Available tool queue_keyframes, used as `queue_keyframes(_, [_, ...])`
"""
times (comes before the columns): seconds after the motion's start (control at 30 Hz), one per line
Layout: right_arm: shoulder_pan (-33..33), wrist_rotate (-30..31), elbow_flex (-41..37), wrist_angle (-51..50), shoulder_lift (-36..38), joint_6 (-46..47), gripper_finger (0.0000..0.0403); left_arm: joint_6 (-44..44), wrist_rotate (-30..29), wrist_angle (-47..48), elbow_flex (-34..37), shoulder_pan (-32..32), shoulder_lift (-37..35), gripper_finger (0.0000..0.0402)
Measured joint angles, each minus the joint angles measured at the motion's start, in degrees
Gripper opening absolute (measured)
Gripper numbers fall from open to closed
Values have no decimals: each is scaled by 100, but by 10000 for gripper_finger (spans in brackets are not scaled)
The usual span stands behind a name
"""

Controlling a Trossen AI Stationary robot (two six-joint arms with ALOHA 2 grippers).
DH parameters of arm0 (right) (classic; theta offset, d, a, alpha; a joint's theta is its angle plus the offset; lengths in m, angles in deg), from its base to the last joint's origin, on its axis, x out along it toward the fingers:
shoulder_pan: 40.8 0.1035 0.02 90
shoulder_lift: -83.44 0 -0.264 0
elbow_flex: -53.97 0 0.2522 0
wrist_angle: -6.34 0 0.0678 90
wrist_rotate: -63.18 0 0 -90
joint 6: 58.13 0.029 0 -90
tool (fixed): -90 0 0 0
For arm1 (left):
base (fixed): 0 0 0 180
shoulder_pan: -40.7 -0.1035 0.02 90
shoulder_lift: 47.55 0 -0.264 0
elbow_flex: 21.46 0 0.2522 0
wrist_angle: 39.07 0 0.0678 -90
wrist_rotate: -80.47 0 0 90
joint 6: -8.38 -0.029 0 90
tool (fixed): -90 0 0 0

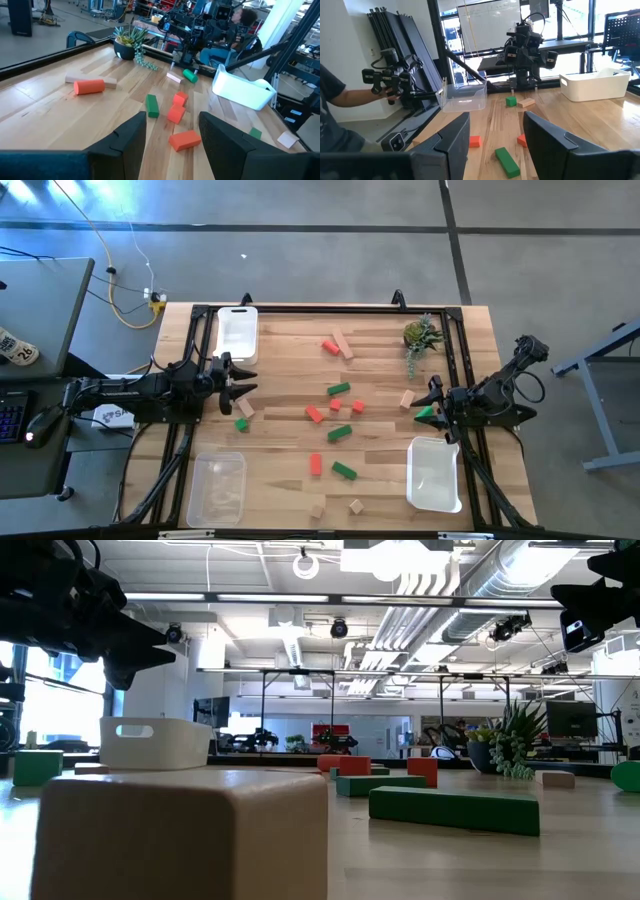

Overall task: Sort & place blocks by color
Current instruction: Put the orange block into the bottom white bin

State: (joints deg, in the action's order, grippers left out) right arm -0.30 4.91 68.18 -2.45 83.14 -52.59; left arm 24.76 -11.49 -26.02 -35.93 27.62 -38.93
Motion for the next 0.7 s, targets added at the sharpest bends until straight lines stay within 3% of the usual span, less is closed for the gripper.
queue_keyframes(0.7, [-1, 271, 1, 2, 0, 494, 172, 103, -39, 0, 1, 0, 0, 170])
